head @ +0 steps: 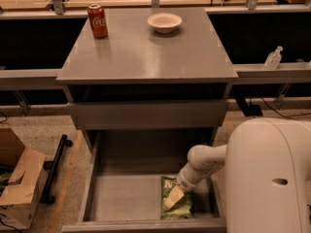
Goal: Pick green jalapeno chip bag from middle drawer and place on counter
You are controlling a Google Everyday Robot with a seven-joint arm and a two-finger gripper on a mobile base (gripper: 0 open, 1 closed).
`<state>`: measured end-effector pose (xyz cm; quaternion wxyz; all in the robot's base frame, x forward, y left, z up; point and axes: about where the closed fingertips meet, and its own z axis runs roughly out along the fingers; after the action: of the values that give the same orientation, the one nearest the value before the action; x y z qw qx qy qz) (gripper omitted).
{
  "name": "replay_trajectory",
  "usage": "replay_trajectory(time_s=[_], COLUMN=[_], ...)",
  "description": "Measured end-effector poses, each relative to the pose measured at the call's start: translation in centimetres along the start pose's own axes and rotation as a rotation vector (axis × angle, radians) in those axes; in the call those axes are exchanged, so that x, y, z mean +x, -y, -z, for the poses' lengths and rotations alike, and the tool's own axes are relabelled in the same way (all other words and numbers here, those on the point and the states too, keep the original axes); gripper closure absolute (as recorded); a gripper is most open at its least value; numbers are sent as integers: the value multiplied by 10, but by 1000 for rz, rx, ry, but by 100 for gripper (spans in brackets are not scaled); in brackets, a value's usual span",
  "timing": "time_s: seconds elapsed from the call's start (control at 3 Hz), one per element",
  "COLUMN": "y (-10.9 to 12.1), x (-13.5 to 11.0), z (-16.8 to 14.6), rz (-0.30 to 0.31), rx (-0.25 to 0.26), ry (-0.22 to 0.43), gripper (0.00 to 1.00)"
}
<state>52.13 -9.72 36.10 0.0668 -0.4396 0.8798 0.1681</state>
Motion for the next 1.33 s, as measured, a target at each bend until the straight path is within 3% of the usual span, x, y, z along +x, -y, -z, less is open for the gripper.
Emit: replay_trajectory(time_s=[0.67,1.0,1.33], y=[-15,-19,-21], x=[17,15,4], z=[10,21,46], rz=[-62,-90,-107], rx=[31,28,25], ry=[24,67,158], gripper=[46,70,93])
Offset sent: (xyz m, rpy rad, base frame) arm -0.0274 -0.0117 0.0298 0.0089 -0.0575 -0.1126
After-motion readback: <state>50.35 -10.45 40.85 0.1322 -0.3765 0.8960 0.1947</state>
